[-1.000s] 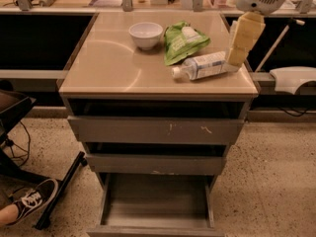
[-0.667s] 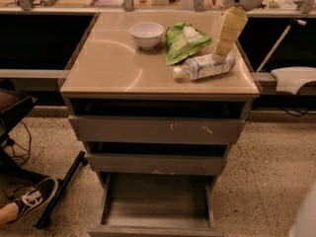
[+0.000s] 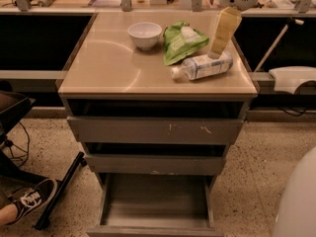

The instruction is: Place blue plastic bottle into bottom drawer

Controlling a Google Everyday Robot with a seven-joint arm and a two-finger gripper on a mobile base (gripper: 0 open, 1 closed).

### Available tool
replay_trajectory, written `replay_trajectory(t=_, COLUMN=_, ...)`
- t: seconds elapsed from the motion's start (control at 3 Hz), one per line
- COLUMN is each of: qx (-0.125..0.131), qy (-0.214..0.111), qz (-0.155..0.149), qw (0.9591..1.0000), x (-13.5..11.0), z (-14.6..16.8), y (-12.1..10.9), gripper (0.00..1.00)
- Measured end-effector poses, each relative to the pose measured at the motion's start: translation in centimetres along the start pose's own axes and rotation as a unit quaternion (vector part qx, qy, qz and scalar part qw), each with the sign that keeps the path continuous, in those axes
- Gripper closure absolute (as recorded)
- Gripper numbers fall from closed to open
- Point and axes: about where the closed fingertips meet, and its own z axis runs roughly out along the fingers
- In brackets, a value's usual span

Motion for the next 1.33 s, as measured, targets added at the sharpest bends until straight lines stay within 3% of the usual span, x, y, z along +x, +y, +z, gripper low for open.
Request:
replay_trajectory(t=0.33, qx=-0.035, qy=-0.028, qz=0.026, qw=0.9987, x=1.7, z=3.6, y=-0.6, gripper=0.00)
replay_trajectory(t=1.0, qx=-0.125, qy=-0.064, qz=0.039, qw=0.9893, x=0.5, z=13.5, y=-0.8, gripper=0.00)
replay_trajectory(t=1.33, qx=-0.118, qy=-0.069, qz=0.041, qw=0.9898, x=0.2, z=14.1, y=-1.3, gripper=0.00)
